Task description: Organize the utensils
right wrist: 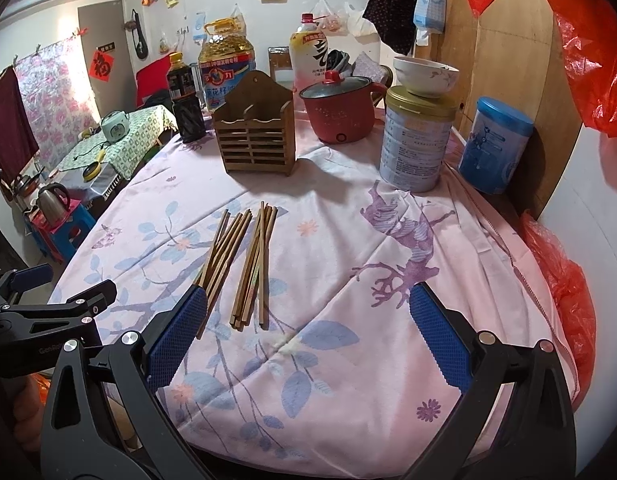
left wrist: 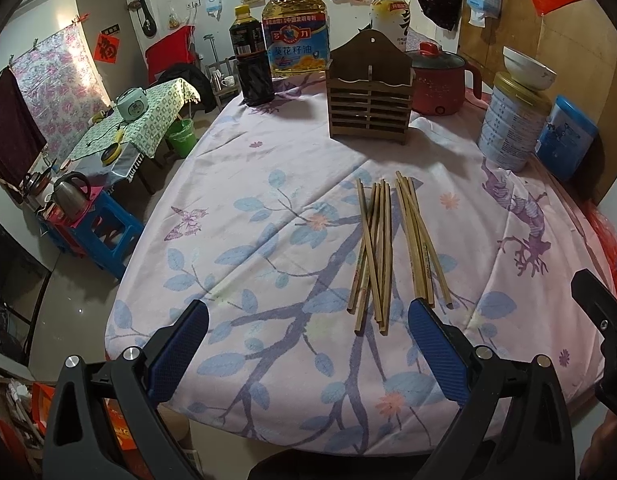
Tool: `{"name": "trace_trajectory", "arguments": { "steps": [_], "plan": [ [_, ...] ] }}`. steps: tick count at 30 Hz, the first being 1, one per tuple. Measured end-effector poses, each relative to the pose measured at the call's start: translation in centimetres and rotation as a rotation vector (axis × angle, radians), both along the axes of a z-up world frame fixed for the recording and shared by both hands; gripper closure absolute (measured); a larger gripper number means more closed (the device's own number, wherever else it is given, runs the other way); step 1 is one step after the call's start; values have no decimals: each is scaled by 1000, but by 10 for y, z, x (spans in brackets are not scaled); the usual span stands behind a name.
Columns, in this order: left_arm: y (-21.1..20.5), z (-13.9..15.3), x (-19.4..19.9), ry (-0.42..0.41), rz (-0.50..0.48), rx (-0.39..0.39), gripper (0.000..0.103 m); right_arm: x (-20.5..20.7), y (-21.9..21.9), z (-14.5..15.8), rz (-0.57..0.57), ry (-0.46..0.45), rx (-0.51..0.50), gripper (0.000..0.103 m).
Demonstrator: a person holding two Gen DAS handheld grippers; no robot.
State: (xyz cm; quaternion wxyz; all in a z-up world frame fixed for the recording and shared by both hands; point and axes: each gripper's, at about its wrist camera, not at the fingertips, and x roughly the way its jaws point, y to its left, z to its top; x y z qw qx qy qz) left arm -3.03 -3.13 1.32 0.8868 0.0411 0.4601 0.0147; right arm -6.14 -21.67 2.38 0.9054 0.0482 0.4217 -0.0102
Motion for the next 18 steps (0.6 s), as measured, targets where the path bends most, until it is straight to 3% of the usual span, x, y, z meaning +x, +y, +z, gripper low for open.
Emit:
{"name": "trace_trajectory", "arguments": {
  "steps": [18],
  "plan": [
    [-2, -3, 5, 1, -6, 7, 5, 1, -1, 0, 2, 0, 0, 6]
  ]
}}
